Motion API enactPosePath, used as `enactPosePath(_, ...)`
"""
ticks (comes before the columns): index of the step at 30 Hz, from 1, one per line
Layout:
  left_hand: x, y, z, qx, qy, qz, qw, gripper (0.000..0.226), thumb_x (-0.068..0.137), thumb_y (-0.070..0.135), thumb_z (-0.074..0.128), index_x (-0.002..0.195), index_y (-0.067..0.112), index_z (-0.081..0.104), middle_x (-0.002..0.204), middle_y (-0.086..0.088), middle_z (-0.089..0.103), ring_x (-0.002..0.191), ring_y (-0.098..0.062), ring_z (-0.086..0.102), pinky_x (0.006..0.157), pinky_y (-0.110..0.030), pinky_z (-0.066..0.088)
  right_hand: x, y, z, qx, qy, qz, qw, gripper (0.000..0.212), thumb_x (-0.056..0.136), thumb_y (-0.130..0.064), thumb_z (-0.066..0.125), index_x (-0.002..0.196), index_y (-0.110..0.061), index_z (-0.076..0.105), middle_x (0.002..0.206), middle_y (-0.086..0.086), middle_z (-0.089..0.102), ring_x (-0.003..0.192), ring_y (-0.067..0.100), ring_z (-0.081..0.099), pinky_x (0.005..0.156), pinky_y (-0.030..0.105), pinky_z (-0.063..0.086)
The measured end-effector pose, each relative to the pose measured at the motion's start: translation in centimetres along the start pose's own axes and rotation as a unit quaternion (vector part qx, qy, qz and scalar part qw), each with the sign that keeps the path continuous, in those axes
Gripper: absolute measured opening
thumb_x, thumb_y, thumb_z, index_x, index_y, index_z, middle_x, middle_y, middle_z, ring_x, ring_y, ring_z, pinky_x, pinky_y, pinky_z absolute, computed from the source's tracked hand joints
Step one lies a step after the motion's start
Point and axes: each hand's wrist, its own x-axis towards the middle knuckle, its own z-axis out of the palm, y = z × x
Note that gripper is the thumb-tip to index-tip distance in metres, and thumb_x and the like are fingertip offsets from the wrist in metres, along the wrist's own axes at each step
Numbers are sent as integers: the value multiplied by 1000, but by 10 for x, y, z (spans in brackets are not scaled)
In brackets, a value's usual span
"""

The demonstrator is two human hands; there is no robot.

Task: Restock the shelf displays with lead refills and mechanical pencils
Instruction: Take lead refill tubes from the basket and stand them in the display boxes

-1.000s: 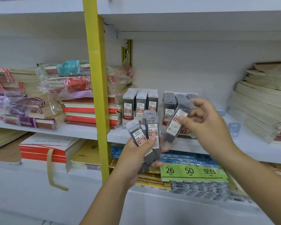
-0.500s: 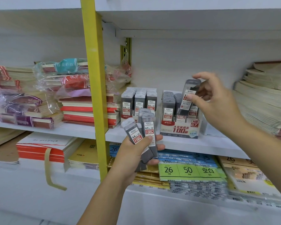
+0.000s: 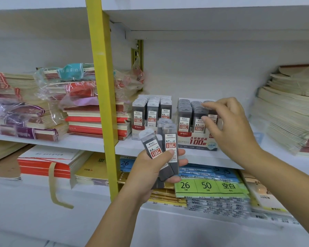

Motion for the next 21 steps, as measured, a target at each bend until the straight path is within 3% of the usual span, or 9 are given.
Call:
enactPosePath(2,-1,2,3,-1,-15,-2,1000,24,99,24,61,120,36,62,113,-2,76,104,-23,74,59,-32,63,-12,-13,-1,71,-19,-2,997,27,91,-31,59,117,-24,62,98,-12,52,89,6,49,78,19,37)
enactPosePath(4,-1,3,8,-5,-32,-4,999,24,100,23,61,120,34,63,114,-3,76,105,-24,74,57,-30,62,-22,-26,2,205,-104,58,971,19,87,-36,66,106,-32,63,87,-13,62,79,3,57,69,13,44)
enactPosePath(7,-2,5,14,-8,-58,-11,998,25,98,24,64,122,32,66,116,-4,75,105,-26,73,59,-29,62,-29,-35,7,366,-176,156,900,17,81,-23,76,96,-25,66,78,-9,69,66,6,66,62,16,51)
enactPosePath(9,-1,4,16,-10,-68,-16,998,25,97,25,66,122,30,67,117,-5,75,107,-26,73,61,-31,62,-29,-34,7,391,-170,174,887,14,81,-14,76,90,-20,67,72,-6,69,62,8,67,58,18,51)
enactPosePath(12,1,3,17,-16,-67,-11,998,29,92,29,70,121,26,68,117,-4,75,108,-23,72,64,-34,63,-22,-24,-3,381,-133,192,895,14,83,-13,73,91,-20,64,76,-2,73,65,9,67,57,23,49)
enactPosePath(14,3,3,17,-17,-62,-7,998,39,86,34,71,124,24,65,117,-2,75,107,-22,72,64,-34,63,-11,-14,-17,368,-78,191,907,21,84,-15,71,97,-28,60,80,-1,73,70,13,68,61,28,50)
enactPosePath(16,6,2,16,-16,-50,-3,999,43,84,35,70,125,23,62,114,-2,76,102,-23,74,61,-33,63,3,-5,-33,359,-13,165,919,33,83,-16,72,101,-38,54,79,-2,72,71,10,69,60,22,52)
enactPosePath(18,8,1,15,-10,-33,2,999,37,88,34,68,123,24,62,109,-5,77,90,-22,76,57,-32,62,15,3,-48,329,22,117,937,41,84,-16,72,103,-46,51,80,-2,71,72,12,69,60,20,53)
enactPosePath(21,10,-1,15,3,-24,14,1000,25,96,28,63,121,24,62,105,-8,77,75,-16,72,54,-29,59,27,15,-56,270,38,73,959,46,86,-19,72,103,-55,47,84,4,69,78,22,67,69,34,56)
